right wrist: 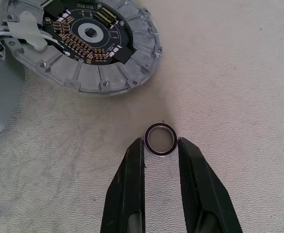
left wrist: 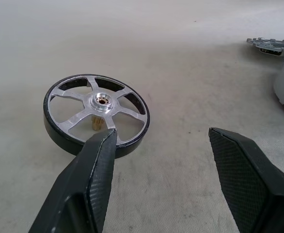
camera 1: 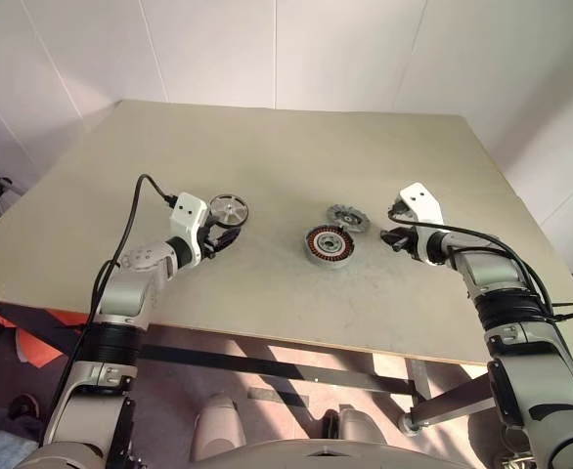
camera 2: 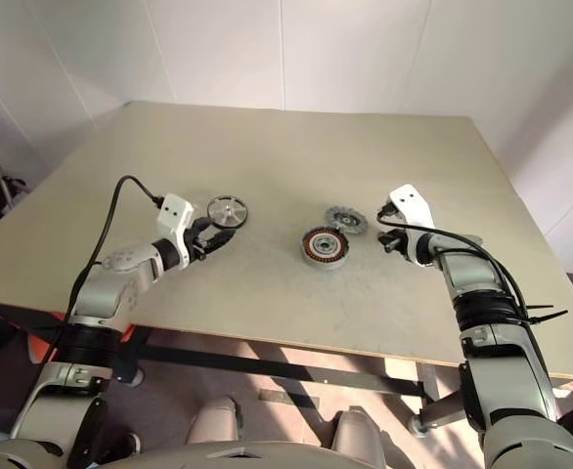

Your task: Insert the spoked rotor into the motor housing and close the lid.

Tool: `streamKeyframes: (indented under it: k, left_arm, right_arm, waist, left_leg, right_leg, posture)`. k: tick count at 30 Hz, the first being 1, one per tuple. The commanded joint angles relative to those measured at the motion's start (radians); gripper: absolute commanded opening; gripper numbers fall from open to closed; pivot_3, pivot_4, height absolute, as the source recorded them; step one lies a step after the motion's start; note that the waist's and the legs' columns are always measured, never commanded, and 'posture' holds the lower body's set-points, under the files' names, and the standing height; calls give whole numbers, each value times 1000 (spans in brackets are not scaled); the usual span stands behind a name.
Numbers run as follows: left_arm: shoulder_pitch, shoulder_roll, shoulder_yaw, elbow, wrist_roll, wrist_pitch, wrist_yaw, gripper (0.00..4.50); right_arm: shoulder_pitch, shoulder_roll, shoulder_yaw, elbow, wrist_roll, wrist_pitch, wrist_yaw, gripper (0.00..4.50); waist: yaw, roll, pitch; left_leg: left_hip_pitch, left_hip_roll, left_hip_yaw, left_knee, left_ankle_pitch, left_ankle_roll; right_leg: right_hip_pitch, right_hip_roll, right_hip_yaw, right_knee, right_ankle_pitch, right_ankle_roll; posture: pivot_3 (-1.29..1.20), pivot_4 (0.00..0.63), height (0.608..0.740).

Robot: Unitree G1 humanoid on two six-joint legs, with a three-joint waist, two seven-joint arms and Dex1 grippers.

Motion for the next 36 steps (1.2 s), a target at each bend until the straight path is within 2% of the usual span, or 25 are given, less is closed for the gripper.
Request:
streamKeyframes:
  k: [1, 7, 12, 36]
  left_arm:
    - [-17, 11, 16, -23, 0, -18, 1, 3202]
    - [-12, 7, 11, -25, 2, -18, 1, 3202]
    - [-15, 2, 6, -21, 4, -19, 0, 3202]
    - [-3, 5, 17, -31, 4, -16, 8, 3202]
  right_arm:
    - [-24, -8, -17, -59, 16, 13, 1, 644]
    - [84, -28, -5, -502, 150, 137, 143, 644]
    - [107, -20, 15, -633, 179, 213, 136, 644]
    - [97, 42, 146, -521, 139, 198, 82, 644]
  waist:
    - [0, 0, 0]
    - [2, 1, 1]
    - [5, 1, 0]
    - [4, 1, 0]
  left_leg:
    - [0, 0, 0, 0, 0, 0]
    - [-2, 0, 0, -2, 0, 0]
    - [-2, 0, 0, -3, 0, 1]
    - [-2, 0, 0, -3, 0, 0]
  right_leg:
    - [0, 0, 0, 0, 0, 0]
    - [-3, 1, 0, -1, 0, 0]
    - [-2, 0, 0, -3, 0, 1]
    - [-2, 0, 0, -3, 0, 1]
  posture:
    - [0, 0, 740]
    - [0, 0, 740]
    - [0, 0, 740]
    - [0, 0, 740]
